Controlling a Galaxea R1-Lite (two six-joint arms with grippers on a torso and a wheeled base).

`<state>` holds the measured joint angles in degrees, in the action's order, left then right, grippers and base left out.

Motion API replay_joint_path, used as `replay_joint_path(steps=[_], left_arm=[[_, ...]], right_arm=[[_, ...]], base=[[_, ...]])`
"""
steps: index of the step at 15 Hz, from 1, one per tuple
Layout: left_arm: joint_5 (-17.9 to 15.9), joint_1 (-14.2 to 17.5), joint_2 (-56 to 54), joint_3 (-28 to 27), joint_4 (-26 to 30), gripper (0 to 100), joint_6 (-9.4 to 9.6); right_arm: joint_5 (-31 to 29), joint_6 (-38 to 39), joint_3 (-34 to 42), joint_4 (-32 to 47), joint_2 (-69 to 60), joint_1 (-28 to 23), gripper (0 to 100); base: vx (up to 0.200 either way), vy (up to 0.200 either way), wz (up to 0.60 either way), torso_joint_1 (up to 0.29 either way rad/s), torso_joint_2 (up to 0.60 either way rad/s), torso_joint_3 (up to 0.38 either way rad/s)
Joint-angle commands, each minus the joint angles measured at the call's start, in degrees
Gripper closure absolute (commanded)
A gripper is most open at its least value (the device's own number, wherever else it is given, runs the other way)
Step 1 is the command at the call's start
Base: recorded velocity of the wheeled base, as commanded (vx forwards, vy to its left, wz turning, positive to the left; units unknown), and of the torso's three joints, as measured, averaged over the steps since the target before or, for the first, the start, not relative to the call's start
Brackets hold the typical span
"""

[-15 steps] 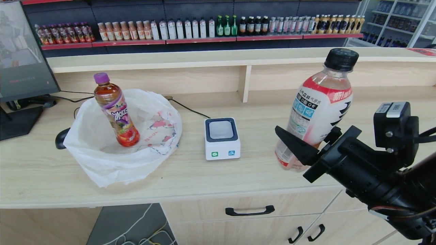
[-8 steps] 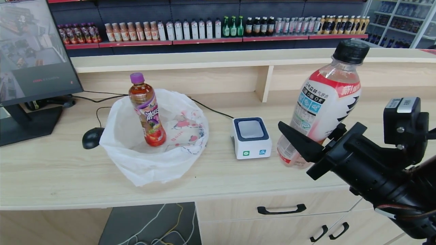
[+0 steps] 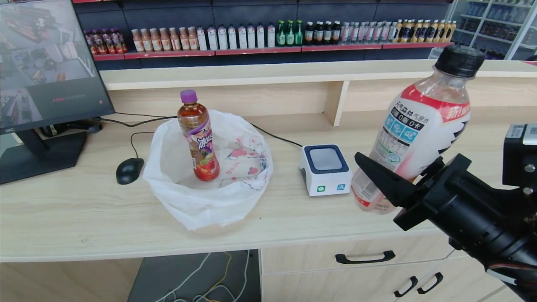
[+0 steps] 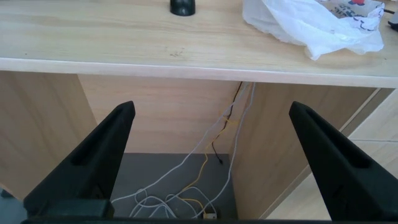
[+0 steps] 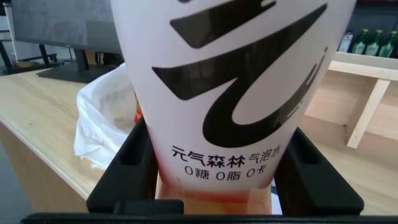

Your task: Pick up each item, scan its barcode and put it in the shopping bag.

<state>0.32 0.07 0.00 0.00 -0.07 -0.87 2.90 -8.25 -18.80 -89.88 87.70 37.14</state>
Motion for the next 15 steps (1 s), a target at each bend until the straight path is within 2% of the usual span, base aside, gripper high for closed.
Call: replay_joint_path(steps=[1,6,11,14,15], left_arm=[[0.0,0.0,0.0,0.0,0.0,0,-0.01],[0.0,0.0,0.0,0.0,0.0,0,-0.01],[0.0,0.0,0.0,0.0,0.0,0,-0.19],[0.0,0.0,0.0,0.0,0.0,0,-0.19],[0.0,0.0,0.0,0.0,0.0,0,-0.19]], right_arm=[[0.0,-0.1,0.2,-0.1,-1.0,-0.1,100],[0.1,-1.7,-1.8,-0.1,1.2,-0.5,100],[1.8,-5.6,-7.9,-0.1,6.9,-3.0,100],[14.3,-13.3,-12.0,-0.1,10.7,-9.0,100],[16.4,-14.9,-12.8,-0.1,11.4,-9.9,100]], base=[[0.0,0.0,0.0,0.0,0.0,0.0],[0.0,0.0,0.0,0.0,0.0,0.0],[0.0,0.0,0.0,0.0,0.0,0.0],[0.0,0.0,0.0,0.0,0.0,0.0],[0.0,0.0,0.0,0.0,0.0,0.0]])
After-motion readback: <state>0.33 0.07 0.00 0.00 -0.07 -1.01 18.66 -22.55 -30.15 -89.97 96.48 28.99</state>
